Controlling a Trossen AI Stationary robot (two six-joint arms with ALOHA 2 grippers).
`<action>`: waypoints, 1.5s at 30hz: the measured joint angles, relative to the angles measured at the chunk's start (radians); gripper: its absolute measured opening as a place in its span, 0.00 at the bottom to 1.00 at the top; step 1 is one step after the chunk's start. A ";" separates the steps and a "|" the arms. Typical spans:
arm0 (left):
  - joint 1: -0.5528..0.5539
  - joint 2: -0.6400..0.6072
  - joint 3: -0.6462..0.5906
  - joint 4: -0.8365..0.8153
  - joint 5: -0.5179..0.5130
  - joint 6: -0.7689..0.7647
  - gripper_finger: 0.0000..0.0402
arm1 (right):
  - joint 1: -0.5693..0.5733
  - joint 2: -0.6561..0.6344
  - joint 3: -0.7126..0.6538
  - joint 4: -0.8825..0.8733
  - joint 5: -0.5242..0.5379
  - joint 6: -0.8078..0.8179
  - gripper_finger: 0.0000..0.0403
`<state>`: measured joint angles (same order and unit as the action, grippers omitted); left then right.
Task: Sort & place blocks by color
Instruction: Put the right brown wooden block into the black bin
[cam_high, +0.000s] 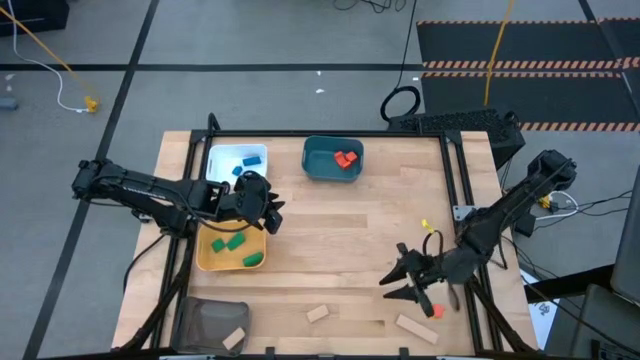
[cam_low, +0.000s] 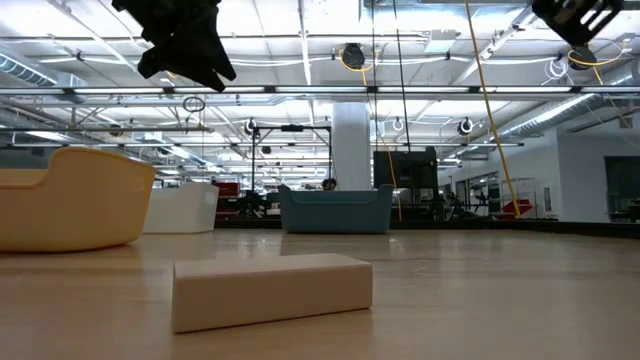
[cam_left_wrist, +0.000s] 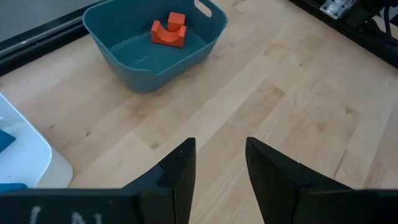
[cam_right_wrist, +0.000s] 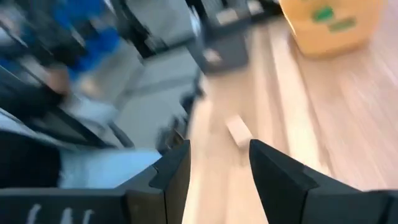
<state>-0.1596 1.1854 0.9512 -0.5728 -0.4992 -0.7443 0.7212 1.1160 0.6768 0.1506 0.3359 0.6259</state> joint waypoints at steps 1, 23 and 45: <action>0.000 0.000 0.000 0.000 0.000 0.000 0.36 | 0.000 0.012 0.027 -0.068 0.000 0.010 0.39; 0.000 0.000 0.000 0.000 0.000 -0.023 0.36 | 0.077 0.197 0.063 -0.285 -0.261 0.636 0.39; 0.000 0.026 0.000 -0.004 0.000 0.006 0.36 | 0.158 0.385 0.063 -0.230 -0.263 0.828 0.39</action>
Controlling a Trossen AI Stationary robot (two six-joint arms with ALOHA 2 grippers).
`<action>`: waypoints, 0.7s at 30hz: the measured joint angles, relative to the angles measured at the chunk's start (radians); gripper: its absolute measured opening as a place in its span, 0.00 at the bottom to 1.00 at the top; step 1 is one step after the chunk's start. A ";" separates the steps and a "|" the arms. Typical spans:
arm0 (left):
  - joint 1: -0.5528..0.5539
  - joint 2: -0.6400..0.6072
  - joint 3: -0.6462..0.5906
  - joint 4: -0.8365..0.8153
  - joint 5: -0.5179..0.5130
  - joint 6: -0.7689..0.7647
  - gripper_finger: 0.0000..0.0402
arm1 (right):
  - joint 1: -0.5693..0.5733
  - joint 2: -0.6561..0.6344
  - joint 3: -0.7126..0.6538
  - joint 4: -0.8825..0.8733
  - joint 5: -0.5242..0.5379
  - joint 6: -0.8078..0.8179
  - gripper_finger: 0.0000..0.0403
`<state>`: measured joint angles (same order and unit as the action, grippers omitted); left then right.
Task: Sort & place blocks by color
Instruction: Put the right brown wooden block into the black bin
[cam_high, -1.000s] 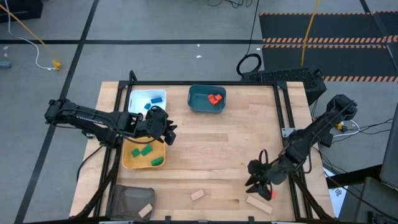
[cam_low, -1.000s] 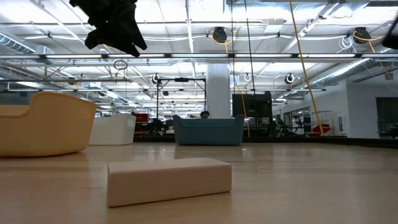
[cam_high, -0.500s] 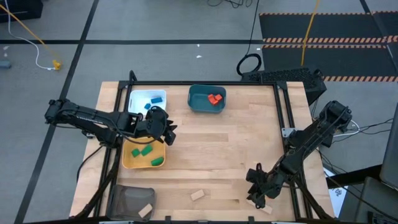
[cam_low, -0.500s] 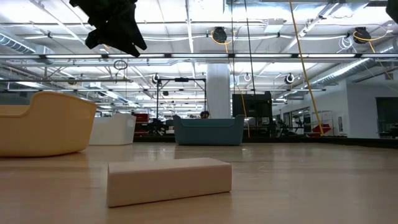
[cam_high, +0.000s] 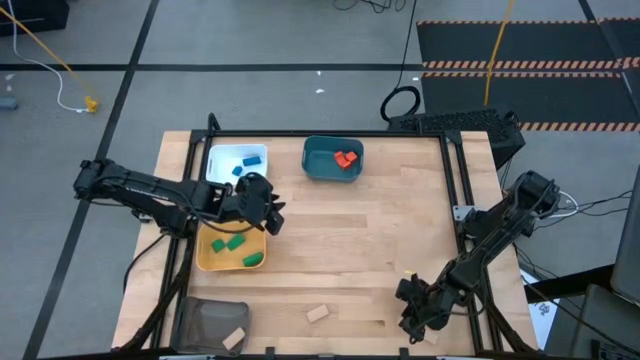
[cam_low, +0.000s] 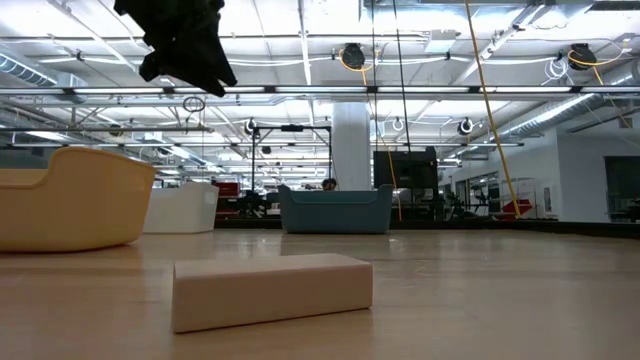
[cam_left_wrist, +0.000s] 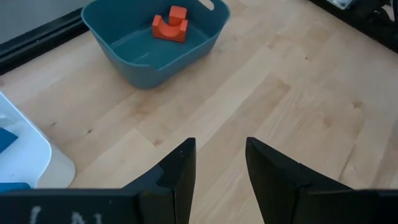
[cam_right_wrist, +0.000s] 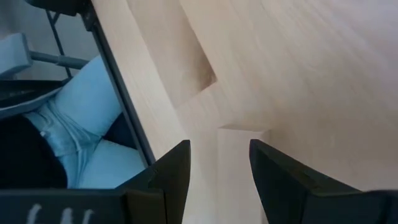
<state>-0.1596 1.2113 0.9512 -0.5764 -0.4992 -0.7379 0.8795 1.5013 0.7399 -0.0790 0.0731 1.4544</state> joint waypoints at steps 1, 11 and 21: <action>0.000 0.007 0.000 0.001 0.000 0.000 0.36 | 0.000 0.003 0.000 0.000 0.000 0.000 0.39; 0.000 0.096 0.000 0.004 0.000 -0.024 0.36 | 0.005 0.003 0.000 -0.003 -0.001 -0.041 0.39; -0.034 0.105 0.000 0.020 0.000 -0.031 0.36 | 0.019 0.003 0.000 -0.021 0.004 -0.190 0.39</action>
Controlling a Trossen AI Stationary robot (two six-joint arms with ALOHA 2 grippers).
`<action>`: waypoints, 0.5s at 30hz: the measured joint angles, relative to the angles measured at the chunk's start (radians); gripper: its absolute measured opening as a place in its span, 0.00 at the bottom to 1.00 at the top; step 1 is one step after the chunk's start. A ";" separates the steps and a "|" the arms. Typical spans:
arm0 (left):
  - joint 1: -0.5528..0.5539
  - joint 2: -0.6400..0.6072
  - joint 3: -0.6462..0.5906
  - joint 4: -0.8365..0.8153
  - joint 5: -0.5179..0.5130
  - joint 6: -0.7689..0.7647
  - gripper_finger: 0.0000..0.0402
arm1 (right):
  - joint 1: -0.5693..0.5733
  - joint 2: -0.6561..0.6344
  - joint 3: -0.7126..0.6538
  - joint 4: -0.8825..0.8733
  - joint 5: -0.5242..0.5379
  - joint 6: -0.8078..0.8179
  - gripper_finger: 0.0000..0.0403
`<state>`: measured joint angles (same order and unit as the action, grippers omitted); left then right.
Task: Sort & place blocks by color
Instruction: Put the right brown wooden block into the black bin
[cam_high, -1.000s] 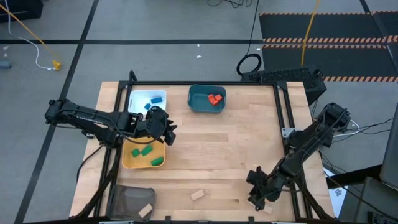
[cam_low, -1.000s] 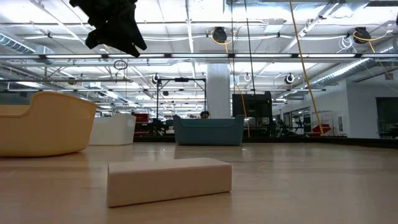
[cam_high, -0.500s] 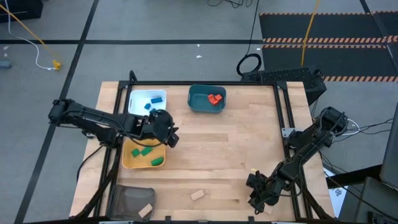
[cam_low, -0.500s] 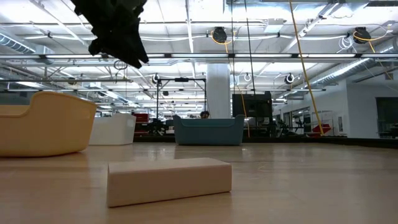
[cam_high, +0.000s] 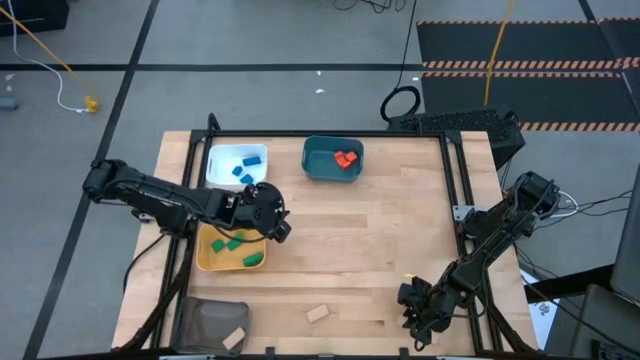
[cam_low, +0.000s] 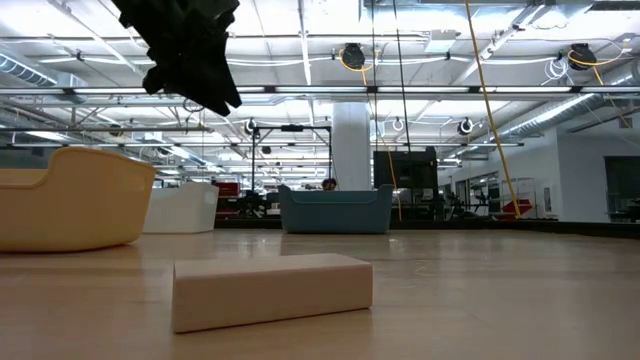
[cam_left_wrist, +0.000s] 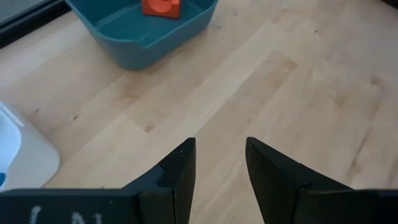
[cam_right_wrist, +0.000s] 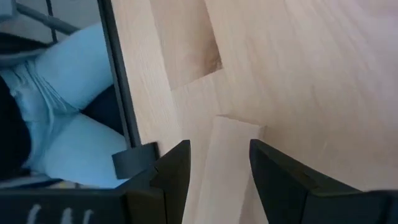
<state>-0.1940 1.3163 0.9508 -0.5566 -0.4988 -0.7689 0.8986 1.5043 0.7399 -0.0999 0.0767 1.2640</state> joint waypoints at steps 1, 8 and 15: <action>-0.006 0.000 0.000 0.007 0.000 0.003 0.36 | 0.000 0.000 0.000 -0.003 0.003 -0.025 0.39; -0.031 0.000 0.000 0.039 0.000 0.022 0.36 | 0.000 0.000 0.000 0.011 0.005 -0.219 0.39; -0.042 0.000 0.000 0.039 0.000 0.024 0.36 | 0.000 0.000 0.000 0.021 0.033 -0.163 0.39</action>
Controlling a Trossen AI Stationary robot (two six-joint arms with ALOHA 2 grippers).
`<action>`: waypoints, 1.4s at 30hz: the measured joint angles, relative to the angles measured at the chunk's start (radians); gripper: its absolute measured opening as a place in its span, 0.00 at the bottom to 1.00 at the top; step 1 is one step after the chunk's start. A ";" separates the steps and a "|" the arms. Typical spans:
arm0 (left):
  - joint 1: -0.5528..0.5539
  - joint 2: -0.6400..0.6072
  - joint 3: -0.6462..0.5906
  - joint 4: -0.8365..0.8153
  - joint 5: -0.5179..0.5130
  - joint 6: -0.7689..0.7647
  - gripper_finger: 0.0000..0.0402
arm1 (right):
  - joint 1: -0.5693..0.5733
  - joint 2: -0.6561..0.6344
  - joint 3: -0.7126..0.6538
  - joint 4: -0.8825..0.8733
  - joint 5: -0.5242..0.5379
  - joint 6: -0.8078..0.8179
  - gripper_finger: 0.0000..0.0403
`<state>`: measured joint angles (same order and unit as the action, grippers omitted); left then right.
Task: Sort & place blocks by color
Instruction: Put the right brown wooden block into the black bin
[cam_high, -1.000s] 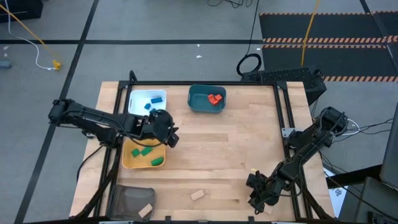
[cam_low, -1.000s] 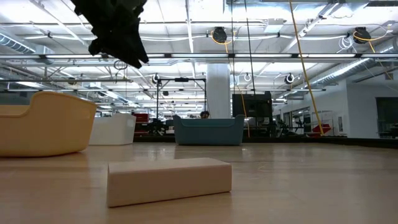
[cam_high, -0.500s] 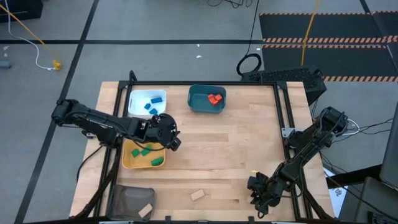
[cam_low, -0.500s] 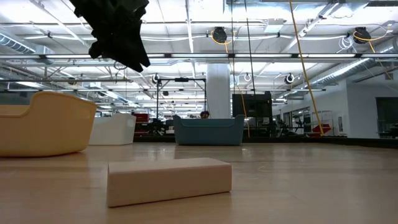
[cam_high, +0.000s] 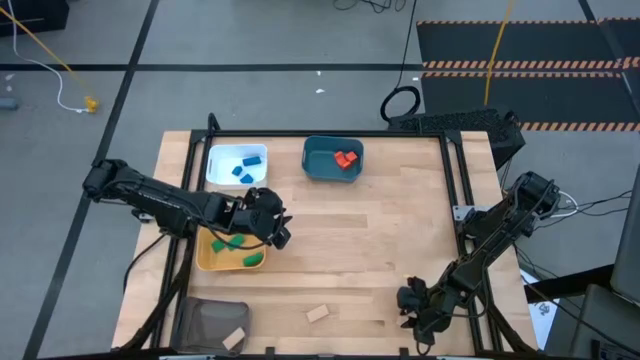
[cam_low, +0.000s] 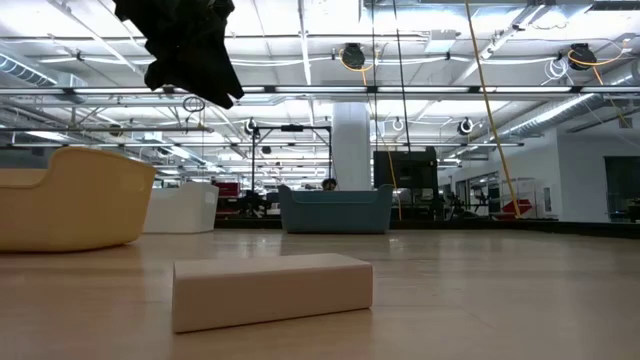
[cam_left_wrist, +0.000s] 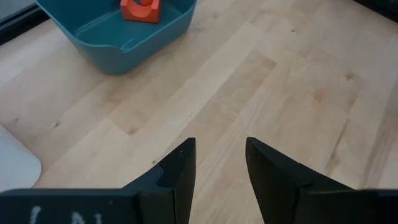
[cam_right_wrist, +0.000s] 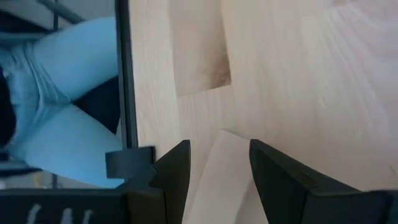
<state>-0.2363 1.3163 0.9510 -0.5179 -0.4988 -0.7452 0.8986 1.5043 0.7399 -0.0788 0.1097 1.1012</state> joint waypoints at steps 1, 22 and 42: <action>0.000 0.000 0.000 0.000 0.000 0.000 0.36 | 0.000 0.000 0.000 0.000 0.000 0.027 0.39; -0.001 0.000 0.000 0.000 0.000 -0.034 0.36 | -0.001 0.000 0.000 0.000 0.047 0.144 0.39; -0.001 0.000 0.000 0.000 -0.025 -0.077 0.36 | -0.030 -0.001 -0.001 -0.002 0.049 0.196 0.39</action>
<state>-0.2371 1.3159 0.9512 -0.5179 -0.5240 -0.8219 0.8686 1.5036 0.7391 -0.0812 0.1583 1.2975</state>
